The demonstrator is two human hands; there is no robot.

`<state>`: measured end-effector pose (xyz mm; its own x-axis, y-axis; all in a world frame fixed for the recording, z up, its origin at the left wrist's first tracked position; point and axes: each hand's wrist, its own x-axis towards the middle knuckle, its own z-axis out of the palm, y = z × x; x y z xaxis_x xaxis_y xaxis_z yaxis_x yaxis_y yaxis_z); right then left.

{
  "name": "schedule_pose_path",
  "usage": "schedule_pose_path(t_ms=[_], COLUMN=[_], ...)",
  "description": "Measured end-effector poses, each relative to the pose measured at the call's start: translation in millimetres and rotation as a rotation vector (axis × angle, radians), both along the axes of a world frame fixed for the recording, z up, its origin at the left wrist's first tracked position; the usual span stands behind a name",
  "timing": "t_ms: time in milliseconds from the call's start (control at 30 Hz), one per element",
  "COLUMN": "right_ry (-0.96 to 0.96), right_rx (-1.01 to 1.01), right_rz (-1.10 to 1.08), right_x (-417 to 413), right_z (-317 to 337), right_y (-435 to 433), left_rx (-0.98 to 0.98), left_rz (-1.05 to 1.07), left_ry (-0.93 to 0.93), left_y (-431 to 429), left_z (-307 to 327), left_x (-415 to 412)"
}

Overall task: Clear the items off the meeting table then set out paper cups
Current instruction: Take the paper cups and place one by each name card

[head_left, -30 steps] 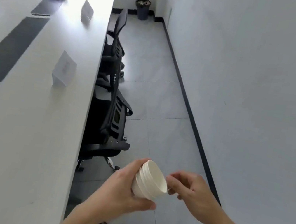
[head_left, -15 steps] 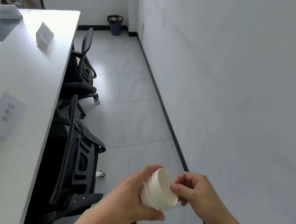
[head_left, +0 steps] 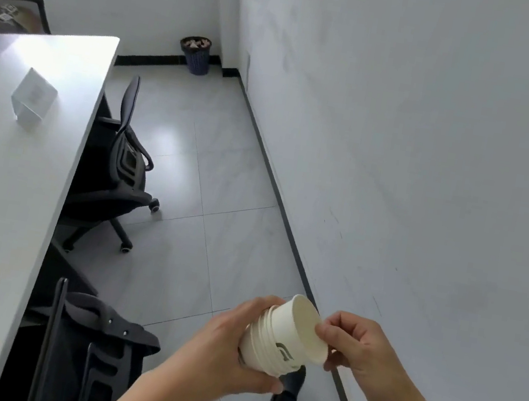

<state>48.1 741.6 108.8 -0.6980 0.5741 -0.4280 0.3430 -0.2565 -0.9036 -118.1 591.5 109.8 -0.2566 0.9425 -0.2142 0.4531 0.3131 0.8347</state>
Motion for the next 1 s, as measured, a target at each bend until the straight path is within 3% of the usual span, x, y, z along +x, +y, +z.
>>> schedule_pose_path(t_ms=[233, 433, 700, 833, 1000], right_ry=[0.088, -0.050, -0.076, -0.103, -0.080], right_rx=[0.126, 0.496, 0.641, 0.711, 0.789], right_rz=[-0.076, 0.241, 0.601, 0.706, 0.826], right_x=[-110, -229, -393, -472, -573], right_z=[-6, -13, -38, -36, -25], right_y=[148, 230, 231, 223, 211], left_rx=[-0.126, -0.131, -0.186, -0.193, -0.189], left_rz=[0.276, 0.615, 0.961, 1.036, 1.105], left_ry=[0.198, 0.091, -0.102, -0.133, -0.034], left_y=[100, 115, 78, 64, 58], left_z=[-14, -16, -38, -40, -27], left_x=[-93, -164, -254, -321, -409])
